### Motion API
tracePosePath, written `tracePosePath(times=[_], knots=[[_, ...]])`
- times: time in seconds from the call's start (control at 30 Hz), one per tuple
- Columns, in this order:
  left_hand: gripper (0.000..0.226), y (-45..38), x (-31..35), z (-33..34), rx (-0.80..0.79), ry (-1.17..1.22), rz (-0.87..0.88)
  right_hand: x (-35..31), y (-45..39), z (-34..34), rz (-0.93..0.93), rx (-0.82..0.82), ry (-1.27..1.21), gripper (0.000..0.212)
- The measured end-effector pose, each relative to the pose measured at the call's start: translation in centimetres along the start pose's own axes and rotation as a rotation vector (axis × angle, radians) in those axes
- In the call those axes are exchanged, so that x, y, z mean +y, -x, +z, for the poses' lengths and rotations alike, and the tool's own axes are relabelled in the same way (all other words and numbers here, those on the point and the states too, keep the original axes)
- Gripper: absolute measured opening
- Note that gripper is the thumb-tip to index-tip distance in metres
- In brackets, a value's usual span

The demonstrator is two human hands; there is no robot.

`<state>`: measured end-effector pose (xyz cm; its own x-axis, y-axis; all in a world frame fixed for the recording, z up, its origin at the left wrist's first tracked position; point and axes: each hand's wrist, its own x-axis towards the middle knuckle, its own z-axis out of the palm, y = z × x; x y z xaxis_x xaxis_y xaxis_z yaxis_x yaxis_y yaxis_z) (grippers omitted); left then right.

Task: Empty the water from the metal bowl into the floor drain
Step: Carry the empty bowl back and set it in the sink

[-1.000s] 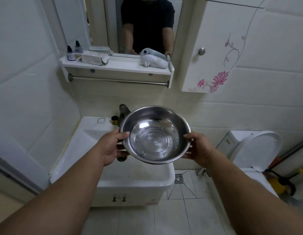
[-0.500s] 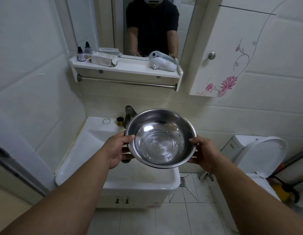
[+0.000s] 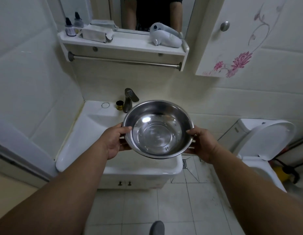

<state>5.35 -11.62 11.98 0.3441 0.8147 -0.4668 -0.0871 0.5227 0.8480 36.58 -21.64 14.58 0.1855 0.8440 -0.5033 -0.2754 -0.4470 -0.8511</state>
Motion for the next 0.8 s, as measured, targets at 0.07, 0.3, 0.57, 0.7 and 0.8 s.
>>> tracePosePath(times=[0.07,0.3,0.57,0.7,0.8], knots=[[0.023,-0.5,-0.4,-0.2,0.010,-0.001,-0.009,0.4,-0.7,0.0,0.015,-0.017,0.003,0.033],[0.028,-2.5,-1.5,-0.7,0.081,-0.015,-0.061,1.5,-4.1,-0.3,0.089,-0.054,-0.035,0.034],[0.028,-4.8,-2.0,-0.4,0.163,-0.007,-0.094,2.0,-8.4,-1.1,0.149,-0.089,-0.040,0.040],[0.031,-5.7,-2.1,-0.7,0.181,-0.015,-0.097,2.0,-10.0,-1.0,0.172,-0.104,-0.050,0.044],[0.030,-6.3,-2.2,-1.1,0.185,-0.028,-0.114,2.2,-10.7,-0.8,0.189,-0.106,-0.058,0.046]])
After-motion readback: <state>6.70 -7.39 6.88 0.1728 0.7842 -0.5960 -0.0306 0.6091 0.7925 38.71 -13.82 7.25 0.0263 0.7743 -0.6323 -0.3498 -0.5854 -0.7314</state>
